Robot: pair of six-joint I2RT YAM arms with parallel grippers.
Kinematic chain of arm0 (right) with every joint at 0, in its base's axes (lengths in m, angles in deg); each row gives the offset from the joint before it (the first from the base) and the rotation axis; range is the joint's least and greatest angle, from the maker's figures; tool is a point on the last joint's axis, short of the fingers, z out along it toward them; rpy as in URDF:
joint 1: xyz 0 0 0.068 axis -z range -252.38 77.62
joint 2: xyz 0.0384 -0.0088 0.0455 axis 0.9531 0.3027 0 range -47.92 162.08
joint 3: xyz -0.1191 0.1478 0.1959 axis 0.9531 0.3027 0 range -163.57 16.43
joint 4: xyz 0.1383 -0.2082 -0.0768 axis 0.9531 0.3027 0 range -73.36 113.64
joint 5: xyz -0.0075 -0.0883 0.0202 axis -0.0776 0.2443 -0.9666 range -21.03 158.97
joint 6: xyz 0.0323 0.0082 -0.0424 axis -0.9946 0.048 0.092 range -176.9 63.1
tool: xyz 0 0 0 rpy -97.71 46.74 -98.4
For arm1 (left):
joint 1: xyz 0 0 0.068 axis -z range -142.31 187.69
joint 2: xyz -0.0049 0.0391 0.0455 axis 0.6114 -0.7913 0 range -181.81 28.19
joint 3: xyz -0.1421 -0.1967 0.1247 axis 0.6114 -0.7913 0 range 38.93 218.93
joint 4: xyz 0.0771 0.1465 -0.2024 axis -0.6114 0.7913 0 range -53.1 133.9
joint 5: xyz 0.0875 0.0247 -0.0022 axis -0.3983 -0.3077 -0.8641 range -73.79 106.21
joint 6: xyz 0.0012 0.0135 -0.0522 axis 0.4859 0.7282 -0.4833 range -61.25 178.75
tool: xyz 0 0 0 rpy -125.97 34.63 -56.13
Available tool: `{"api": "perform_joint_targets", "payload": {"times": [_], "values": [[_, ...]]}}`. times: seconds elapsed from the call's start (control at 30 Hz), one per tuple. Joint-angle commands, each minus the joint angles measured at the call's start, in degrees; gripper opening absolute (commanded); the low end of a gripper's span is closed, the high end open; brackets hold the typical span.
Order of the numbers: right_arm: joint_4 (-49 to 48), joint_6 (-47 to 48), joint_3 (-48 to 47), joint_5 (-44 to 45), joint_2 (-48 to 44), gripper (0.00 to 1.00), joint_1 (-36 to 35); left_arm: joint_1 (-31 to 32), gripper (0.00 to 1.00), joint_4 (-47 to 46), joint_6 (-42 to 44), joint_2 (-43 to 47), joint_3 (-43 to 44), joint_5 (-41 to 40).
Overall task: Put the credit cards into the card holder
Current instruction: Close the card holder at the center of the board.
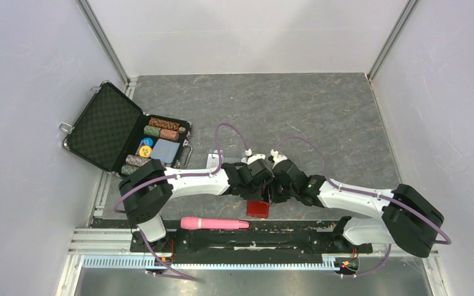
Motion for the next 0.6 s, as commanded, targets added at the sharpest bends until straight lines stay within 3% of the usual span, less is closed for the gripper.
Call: {"api": "perform_joint_targets", "payload": {"times": [0.0,0.27,0.57], "values": [[7.88,3.02,0.73,7.32,-2.98,0.27,-0.37,1.44,0.02,-3.01,0.47,-0.04,-2.34,0.59],[7.10,3.02,0.95,7.25,-5.81,0.26,-0.16,1.28,0.02,-2.88,0.60,2.46,-2.58,0.36],[2.16,3.97,1.68,4.50,-9.24,0.10,-0.10,1.27,0.02,-3.16,1.03,5.33,-2.76,1.05]]}}
